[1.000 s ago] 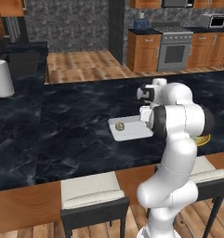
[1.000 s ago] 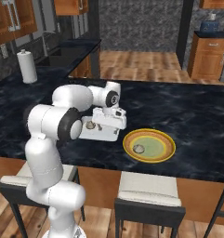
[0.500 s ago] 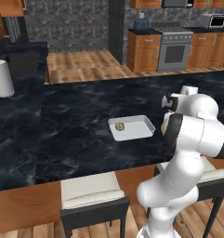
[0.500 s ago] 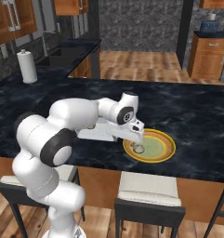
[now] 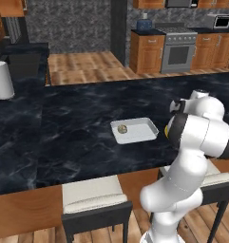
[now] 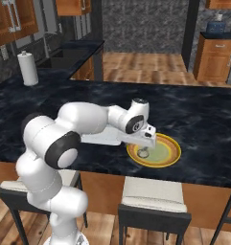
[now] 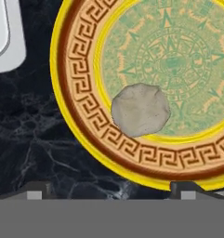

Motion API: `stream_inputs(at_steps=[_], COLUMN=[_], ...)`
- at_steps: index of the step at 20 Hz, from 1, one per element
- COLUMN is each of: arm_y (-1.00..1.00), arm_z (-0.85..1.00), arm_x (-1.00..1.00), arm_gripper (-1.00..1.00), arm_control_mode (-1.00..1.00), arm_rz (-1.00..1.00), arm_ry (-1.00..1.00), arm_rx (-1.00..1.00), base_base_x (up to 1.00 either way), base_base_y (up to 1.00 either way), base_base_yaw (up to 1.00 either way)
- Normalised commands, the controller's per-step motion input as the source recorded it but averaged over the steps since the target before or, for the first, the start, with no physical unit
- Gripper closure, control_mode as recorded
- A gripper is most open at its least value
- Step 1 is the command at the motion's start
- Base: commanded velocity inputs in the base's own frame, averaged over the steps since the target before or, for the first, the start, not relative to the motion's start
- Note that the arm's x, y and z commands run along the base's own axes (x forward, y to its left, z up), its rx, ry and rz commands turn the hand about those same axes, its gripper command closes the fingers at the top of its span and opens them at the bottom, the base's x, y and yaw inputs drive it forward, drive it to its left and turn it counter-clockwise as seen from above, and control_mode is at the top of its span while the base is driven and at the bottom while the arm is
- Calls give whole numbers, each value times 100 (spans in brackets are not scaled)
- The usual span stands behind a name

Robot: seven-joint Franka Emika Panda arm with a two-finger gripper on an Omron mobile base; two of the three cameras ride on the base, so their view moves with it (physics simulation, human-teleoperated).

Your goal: Place two dumplings into each of the tupperware containers and then place the containers in the fridge.

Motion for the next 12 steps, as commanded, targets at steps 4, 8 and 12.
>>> stream_inputs(at_steps=[4,8,12], arm_y=[-47,-33,-14], arm_z=[-7,-33,-52], arm_x=[62,40,24], arm_gripper=[-100,-100,-100], arm_control_mode=[-100,-100,-100], arm_rz=[3,2,2], arm_ry=[1,1,1], arm_rx=[0,0,0], base_base_x=[0,0,0], base_base_y=[0,0,0], base_base_yaw=[0,0,0])
